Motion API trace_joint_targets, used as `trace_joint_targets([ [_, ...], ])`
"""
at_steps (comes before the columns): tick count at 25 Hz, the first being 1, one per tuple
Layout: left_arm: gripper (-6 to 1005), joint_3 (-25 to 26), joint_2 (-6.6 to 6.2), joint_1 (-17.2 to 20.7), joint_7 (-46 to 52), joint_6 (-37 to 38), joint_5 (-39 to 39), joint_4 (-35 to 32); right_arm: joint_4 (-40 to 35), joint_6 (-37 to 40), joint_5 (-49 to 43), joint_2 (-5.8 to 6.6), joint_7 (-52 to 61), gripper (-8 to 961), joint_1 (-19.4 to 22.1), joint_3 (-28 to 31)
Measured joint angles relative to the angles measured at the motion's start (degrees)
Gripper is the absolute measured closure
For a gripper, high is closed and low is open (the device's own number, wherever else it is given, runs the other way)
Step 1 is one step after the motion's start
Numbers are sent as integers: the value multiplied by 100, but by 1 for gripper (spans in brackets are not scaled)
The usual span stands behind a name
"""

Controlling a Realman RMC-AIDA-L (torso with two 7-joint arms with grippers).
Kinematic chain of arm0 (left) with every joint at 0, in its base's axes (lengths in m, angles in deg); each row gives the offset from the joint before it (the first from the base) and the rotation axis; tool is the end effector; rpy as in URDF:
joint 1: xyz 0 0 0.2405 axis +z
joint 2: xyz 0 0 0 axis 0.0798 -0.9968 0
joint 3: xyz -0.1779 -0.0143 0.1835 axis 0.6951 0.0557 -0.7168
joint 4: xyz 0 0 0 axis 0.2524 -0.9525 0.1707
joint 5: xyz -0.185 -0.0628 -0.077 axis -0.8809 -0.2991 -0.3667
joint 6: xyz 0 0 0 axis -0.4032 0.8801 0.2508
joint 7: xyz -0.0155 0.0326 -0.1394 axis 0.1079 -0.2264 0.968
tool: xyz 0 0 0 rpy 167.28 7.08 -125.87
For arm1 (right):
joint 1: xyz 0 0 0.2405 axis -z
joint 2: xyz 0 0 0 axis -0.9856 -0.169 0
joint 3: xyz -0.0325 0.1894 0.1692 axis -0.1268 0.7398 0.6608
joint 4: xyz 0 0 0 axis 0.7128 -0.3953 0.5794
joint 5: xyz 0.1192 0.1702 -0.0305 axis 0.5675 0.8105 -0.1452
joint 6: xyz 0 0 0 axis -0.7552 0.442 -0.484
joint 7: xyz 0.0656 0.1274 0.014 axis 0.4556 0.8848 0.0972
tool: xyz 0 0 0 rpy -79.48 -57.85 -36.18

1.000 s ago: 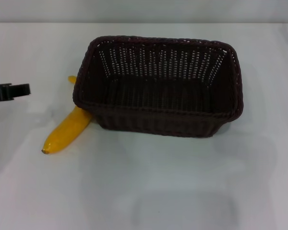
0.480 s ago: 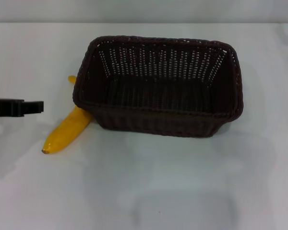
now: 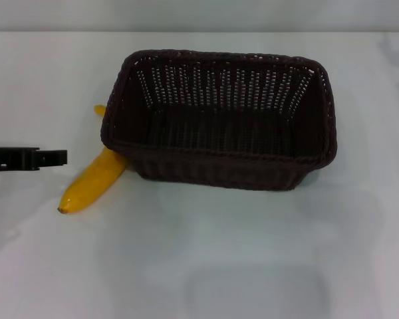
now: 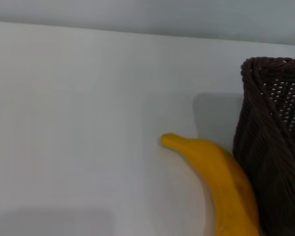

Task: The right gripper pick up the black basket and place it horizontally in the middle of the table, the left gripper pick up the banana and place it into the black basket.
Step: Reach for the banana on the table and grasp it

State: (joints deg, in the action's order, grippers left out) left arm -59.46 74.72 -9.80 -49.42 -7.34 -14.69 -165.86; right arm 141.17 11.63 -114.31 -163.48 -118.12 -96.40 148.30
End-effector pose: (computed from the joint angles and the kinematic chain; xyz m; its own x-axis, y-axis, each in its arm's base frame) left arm -0.2545 0.2985 0.0690 0.4491 0.8055 0.3867 0.8378 -0.2294 -0.4954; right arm 0.2164 0.4182 0.1304 0.7568 -0.0140 -0.6535 -0.6532 -0.0554 -0.7552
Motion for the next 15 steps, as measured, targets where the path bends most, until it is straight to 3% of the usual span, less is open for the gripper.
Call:
trace_joint_targets([
  [15, 319, 77, -11, -216, -564, -3, -286, 435, 63, -49, -15, 1, 0, 202, 13, -129],
])
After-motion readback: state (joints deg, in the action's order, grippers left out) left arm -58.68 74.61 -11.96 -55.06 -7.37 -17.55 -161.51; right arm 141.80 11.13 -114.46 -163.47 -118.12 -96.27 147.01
